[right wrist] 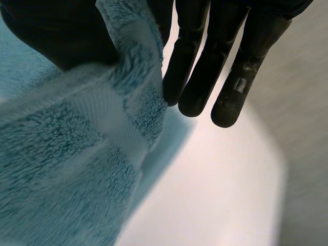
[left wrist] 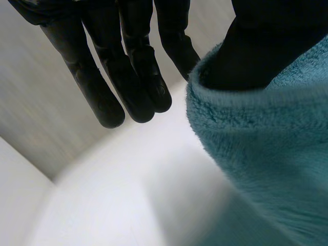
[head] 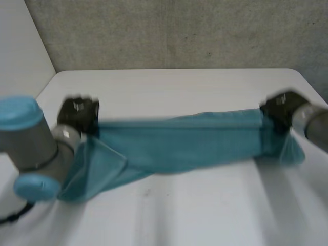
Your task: Fold the laundry
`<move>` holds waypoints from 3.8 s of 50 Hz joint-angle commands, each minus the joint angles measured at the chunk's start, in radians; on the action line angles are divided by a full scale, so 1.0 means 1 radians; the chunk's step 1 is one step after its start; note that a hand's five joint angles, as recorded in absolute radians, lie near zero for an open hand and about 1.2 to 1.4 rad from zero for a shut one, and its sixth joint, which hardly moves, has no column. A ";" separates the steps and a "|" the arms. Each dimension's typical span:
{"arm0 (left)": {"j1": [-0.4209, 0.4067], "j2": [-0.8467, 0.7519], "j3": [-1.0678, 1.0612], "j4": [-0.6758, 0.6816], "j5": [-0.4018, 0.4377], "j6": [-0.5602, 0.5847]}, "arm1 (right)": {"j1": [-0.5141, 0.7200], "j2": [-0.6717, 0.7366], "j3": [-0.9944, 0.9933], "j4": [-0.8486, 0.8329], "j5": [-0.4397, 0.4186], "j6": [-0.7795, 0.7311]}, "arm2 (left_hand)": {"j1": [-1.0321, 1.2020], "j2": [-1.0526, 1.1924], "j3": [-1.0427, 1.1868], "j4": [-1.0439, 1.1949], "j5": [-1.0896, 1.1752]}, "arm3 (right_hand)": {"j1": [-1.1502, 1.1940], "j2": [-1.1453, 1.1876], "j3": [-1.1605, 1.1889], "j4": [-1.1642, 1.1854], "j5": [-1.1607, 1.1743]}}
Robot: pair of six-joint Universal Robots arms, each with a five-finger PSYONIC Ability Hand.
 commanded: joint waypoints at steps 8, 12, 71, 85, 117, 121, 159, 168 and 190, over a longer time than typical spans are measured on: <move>0.070 0.133 0.499 0.374 0.000 0.009 | 0.110 -0.084 -0.410 -0.632 0.162 0.156 | 0.241 0.196 0.202 0.200 0.262 | 0.418 0.215 0.213 0.204 0.251; 0.089 0.161 0.410 0.322 0.000 0.006 | 0.113 -0.112 -0.254 -0.611 0.150 0.163 | 0.241 0.196 0.202 0.200 0.262 | 0.418 0.215 0.213 0.204 0.251; 0.210 -0.108 -0.198 0.282 0.135 0.208 | -0.063 -0.101 0.434 -0.537 -0.016 0.164 | -0.267 -0.312 -0.307 -0.308 -0.247 | 0.418 0.215 0.213 0.204 0.251; 0.205 -0.016 -0.256 0.271 0.146 0.199 | -0.063 -0.101 0.440 -0.537 -0.009 0.169 | 0.241 0.196 0.202 0.200 0.262 | 0.418 0.215 0.213 0.204 0.251; 0.369 -0.065 -0.163 -0.025 0.376 0.206 | -0.065 -0.089 0.446 -0.537 -0.013 0.226 | -0.621 -0.667 -0.661 -0.663 -0.601 | 0.418 0.215 0.213 0.204 0.251; 0.369 -0.077 -0.159 -0.008 0.373 0.206 | -0.066 -0.089 0.448 -0.537 -0.014 0.226 | -0.615 -0.661 -0.655 -0.657 -0.595 | 0.418 0.215 0.213 0.204 0.251; 0.368 -0.149 -0.081 0.076 0.374 0.203 | -0.065 -0.072 0.451 -0.539 -0.016 0.222 | -0.252 -0.298 -0.292 -0.294 -0.232 | 0.418 0.215 0.213 0.204 0.251; 0.356 -0.158 -0.086 0.073 0.376 0.203 | -0.066 -0.071 0.449 -0.539 -0.014 0.222 | 0.086 0.041 0.046 0.045 0.106 | 0.418 0.215 0.213 0.204 0.251; 0.363 -0.027 -0.181 0.038 0.379 0.203 | -0.066 -0.068 0.449 -0.537 -0.011 0.222 | -0.439 -0.484 -0.479 -0.480 -0.419 | 0.418 0.215 0.213 0.204 0.251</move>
